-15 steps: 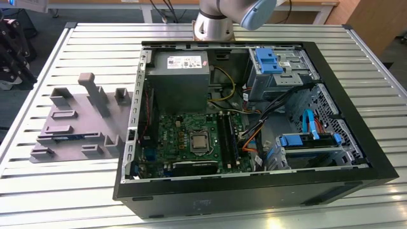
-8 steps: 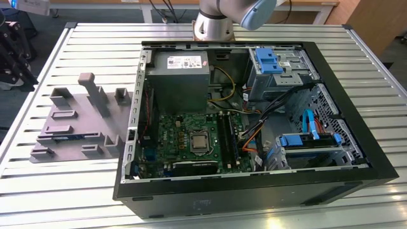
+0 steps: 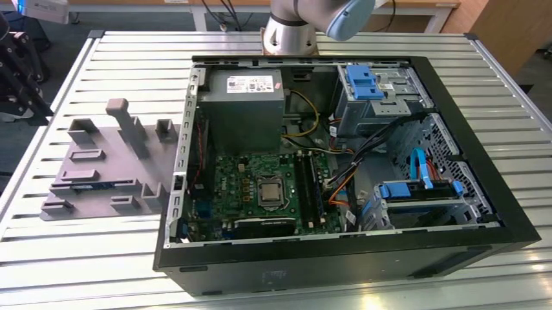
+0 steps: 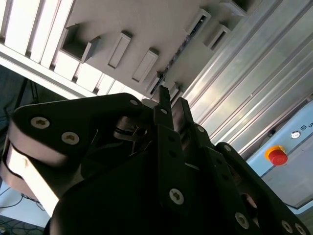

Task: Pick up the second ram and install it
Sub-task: 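Pick up the second ram and move it above second insertion slot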

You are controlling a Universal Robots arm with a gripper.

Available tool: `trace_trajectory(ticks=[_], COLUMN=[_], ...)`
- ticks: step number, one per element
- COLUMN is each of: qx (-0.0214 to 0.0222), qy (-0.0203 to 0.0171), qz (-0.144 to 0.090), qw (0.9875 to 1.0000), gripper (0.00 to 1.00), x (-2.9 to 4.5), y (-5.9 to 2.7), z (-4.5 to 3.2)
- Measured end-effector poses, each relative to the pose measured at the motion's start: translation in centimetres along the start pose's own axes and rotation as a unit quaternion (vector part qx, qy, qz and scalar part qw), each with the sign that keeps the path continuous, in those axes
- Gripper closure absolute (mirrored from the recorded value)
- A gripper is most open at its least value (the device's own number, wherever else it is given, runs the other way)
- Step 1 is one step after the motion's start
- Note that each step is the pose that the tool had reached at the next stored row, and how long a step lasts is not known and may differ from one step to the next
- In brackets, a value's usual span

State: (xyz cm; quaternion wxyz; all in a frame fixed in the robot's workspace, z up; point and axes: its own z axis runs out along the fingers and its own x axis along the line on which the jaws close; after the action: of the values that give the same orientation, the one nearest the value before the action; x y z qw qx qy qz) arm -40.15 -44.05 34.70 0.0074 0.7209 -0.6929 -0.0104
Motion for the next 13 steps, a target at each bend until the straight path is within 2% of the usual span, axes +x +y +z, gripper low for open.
trace_trajectory(ticks=[13], qx=[0.0], qy=[0.0001], qz=[-0.003], qw=[1.0], gripper=[0.75], x=[0.09], y=[0.0], z=[0.3])
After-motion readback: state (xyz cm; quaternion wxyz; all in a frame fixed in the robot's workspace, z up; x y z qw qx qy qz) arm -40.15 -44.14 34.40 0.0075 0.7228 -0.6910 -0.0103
